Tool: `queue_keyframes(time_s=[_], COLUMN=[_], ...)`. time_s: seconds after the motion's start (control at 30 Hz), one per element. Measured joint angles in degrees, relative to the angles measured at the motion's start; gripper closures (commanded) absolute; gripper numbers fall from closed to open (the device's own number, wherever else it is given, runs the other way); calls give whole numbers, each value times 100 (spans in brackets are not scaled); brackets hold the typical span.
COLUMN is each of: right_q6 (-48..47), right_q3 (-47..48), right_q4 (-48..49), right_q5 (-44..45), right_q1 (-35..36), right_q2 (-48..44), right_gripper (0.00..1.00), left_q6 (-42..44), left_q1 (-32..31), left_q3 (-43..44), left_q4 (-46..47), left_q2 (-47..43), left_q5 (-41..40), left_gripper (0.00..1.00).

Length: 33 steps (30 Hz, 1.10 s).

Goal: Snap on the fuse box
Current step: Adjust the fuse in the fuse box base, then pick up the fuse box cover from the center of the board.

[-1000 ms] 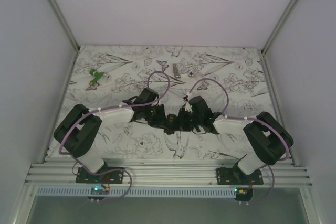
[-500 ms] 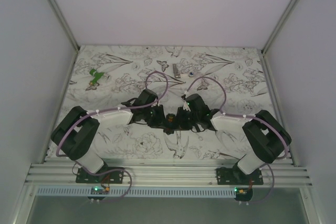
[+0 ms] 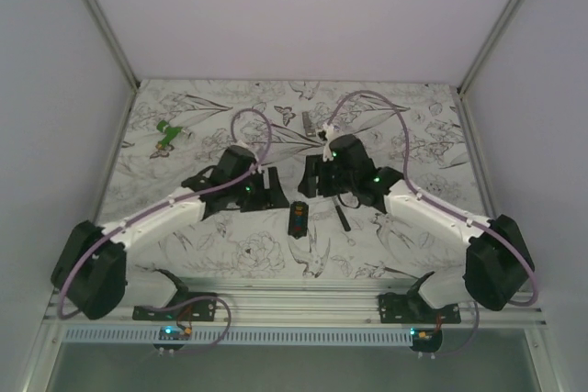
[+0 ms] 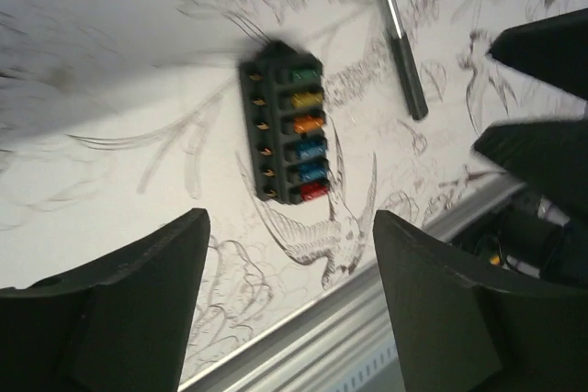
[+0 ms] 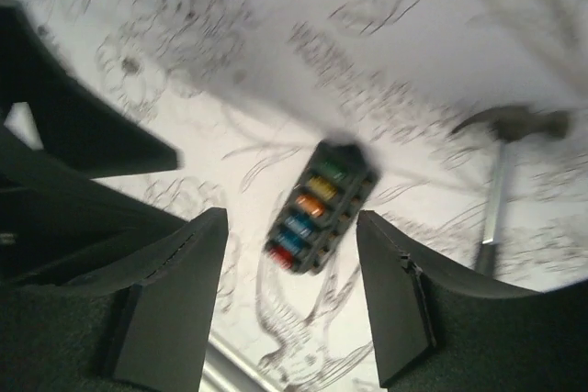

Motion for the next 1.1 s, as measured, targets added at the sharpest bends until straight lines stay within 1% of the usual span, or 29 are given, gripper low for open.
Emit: queue_keyframes(time_s=[0.1, 0.17, 0.23, 0.33, 0.4, 0.6, 0.73, 0.8, 0.97, 1.03, 1.1], right_q6=[-358, -566, -772, -1123, -1362, -2065, -2422, -2562, -2820, -2903, -2942], right_q3=[262, 365, 442, 538, 640, 1351, 2026, 2396, 3307, 3576, 3748], right_q4=[-129, -238, -295, -295, -278, -57, 35, 57, -4, -85, -181], right_q5=[448, 767, 1095, 1458, 1600, 1801, 1681, 1589, 1292, 1185, 1104], right_q1=[-175, -262, -334, -494, -728, -1834, -2304, -2417, -2533, -2538, -2538], right_q2=[15, 120, 269, 494, 673, 1703, 2544, 2959, 3882, 4133, 4293], right_gripper=[27, 21, 17, 11, 7, 0, 1, 3, 14, 19, 27], left_q6=[149, 247, 337, 413, 476, 649, 754, 785, 852, 866, 872], left_q1=[319, 514, 684, 916, 1016, 1161, 1189, 1200, 1200, 1200, 1200], left_q3=[0, -28, -72, -166, -192, -199, -199, -199, -199, -199, -199], left_q4=[-219, -398, -520, -634, -688, -748, -758, -758, -758, -756, -732], left_q2=[-452, -741, -1012, -1248, -1272, -977, -756, -708, -634, -595, -503], left_q5=[-236, -422, -597, -831, -964, -1182, -1226, -1226, -1198, -1165, -1130], left_gripper=[9, 4, 1, 0, 0, 0, 0, 0, 0, 0, 0])
